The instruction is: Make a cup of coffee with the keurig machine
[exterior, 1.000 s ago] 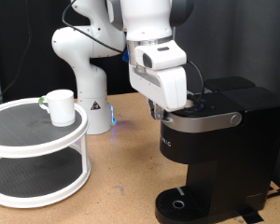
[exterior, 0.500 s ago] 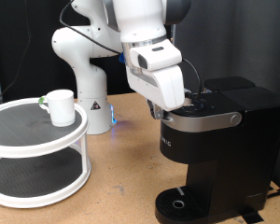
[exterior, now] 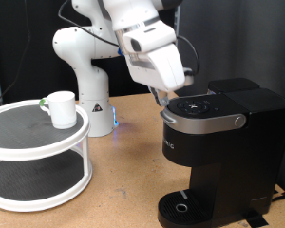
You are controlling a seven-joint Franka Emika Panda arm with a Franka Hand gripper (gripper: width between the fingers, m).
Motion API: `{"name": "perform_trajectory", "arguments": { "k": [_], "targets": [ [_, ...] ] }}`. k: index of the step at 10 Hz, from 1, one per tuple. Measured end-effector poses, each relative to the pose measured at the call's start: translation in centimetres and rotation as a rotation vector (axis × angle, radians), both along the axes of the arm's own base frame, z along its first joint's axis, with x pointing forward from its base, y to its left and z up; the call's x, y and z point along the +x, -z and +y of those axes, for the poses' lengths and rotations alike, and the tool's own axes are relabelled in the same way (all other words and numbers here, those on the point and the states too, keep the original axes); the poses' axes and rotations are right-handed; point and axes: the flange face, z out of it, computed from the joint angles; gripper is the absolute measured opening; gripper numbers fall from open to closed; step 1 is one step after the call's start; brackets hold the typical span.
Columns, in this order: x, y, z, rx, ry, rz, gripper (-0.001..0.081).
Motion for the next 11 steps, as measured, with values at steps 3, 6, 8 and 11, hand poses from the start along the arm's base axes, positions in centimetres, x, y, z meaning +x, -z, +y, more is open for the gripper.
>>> {"name": "perform_trajectory", "arguments": {
  "k": [3, 6, 8, 11],
  "targets": [
    [-1.0, -3.4, -1.7, 0.047, -0.025, -0.006, 0.0002],
    [-1.8, -3.5, -2.0, 0.039, -0.106, 0.042, 0.0002],
    [-3.7, -3.5, -3.3, 0.065, -0.241, 0.139, 0.0002],
    [-6.9, -5.0, -6.2, 0.128, -0.342, 0.203, 0.0002]
  ]
}}
